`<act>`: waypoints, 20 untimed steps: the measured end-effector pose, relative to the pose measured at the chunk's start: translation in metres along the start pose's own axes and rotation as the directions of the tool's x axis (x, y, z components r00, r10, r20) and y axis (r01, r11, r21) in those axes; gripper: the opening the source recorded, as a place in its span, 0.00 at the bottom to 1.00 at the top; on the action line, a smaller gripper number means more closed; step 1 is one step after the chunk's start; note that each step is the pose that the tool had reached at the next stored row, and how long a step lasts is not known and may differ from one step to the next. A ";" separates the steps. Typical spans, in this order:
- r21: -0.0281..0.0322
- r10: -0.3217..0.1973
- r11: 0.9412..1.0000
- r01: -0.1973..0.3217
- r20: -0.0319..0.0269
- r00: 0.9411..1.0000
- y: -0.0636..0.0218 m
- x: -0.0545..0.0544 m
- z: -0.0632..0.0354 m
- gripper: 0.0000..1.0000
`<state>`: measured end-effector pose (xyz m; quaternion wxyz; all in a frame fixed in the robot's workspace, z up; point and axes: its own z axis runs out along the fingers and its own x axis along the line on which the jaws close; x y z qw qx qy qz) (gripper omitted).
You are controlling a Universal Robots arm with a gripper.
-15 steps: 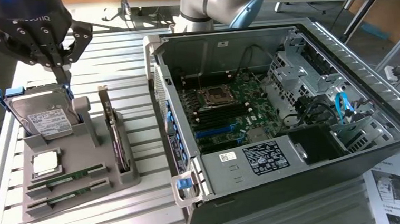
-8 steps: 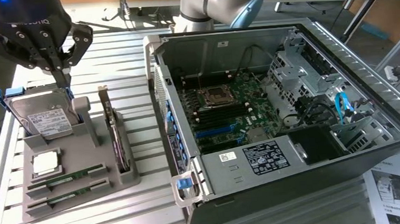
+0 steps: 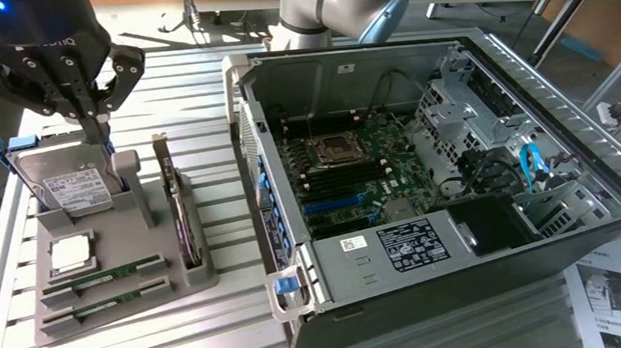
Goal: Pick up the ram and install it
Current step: 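Reach for the ram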
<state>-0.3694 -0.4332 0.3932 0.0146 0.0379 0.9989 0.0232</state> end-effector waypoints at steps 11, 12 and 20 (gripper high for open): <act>0.000 0.000 1.000 0.000 0.000 1.000 -0.0227 -0.002 -0.0011 0.11; 0.000 0.000 1.000 0.000 0.000 1.000 -0.0241 -0.002 -0.0011 0.11; 0.000 0.000 1.000 0.000 0.000 1.000 -0.0367 -0.003 -0.0016 0.11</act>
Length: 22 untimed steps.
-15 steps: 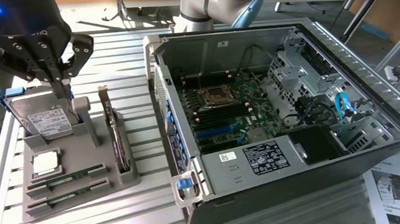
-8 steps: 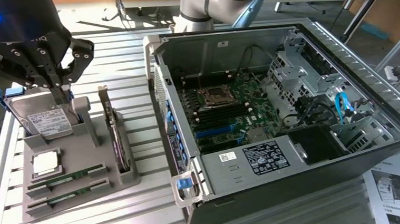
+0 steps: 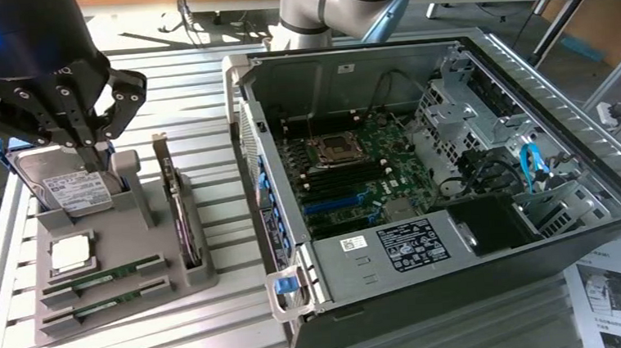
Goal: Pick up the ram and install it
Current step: 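Reach for the ram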
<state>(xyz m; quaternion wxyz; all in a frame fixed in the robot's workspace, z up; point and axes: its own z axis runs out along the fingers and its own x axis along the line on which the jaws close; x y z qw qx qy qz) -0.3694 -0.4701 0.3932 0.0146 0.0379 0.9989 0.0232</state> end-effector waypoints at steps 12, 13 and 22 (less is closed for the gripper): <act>0.000 0.000 1.000 0.000 0.000 1.000 -0.0198 -0.002 -0.0010 0.11; 0.000 0.000 1.000 0.000 0.000 1.000 -0.0214 -0.002 -0.0010 0.11; 0.000 0.000 1.000 0.000 0.000 1.000 -0.0358 -0.003 -0.0017 0.11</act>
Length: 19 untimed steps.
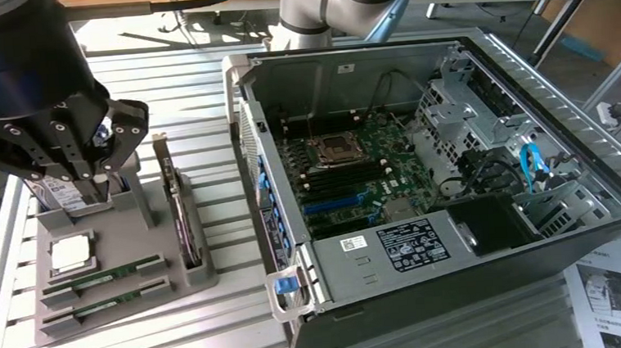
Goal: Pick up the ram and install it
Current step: 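Reach for the ram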
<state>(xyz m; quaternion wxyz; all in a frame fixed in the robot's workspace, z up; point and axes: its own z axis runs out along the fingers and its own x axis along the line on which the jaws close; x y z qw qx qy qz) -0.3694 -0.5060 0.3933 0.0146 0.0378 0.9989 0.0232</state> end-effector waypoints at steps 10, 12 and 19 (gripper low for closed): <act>0.000 0.000 1.000 0.000 0.000 1.000 -0.0202 -0.002 -0.0009 0.11; 0.000 0.000 1.000 0.000 0.000 1.000 -0.0230 -0.002 -0.0011 0.11; 0.000 0.000 1.000 0.000 0.000 1.000 -0.0375 -0.003 -0.0018 0.11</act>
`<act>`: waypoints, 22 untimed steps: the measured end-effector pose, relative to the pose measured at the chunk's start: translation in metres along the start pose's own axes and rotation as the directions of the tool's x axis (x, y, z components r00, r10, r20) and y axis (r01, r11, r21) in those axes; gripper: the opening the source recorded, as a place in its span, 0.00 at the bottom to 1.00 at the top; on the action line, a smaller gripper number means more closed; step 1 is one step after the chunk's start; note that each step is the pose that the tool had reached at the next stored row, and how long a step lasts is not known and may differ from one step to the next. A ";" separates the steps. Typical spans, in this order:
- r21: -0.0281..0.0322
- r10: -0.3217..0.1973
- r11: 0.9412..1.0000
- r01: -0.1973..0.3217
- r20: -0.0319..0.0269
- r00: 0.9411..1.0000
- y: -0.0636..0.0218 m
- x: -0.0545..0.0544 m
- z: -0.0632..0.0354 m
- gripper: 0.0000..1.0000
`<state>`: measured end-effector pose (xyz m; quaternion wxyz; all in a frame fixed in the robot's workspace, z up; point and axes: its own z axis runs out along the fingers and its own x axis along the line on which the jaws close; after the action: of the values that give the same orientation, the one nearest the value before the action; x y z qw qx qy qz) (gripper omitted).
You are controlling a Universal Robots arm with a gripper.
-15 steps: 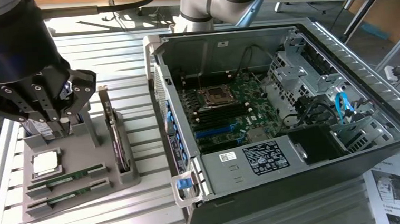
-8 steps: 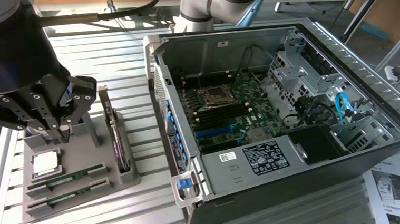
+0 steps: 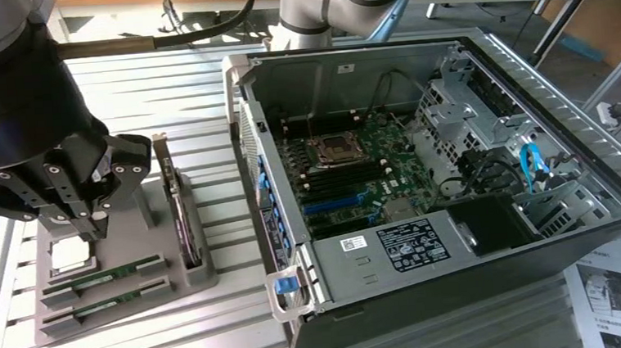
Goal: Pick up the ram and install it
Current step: 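Reach for the ram, then pick up the ram and move it above insertion slot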
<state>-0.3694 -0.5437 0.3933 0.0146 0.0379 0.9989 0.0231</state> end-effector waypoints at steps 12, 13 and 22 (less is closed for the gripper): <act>0.000 0.000 1.000 0.000 0.000 1.000 -0.0003 0.000 0.0000 0.11; 0.000 0.000 1.000 0.000 0.000 1.000 -0.0003 0.000 0.0000 0.11; -0.005 -0.161 0.987 0.161 -0.007 0.987 -0.0003 0.000 0.0002 0.11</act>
<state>-0.3694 -0.5440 0.3931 0.0127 -0.0429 0.9987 0.0243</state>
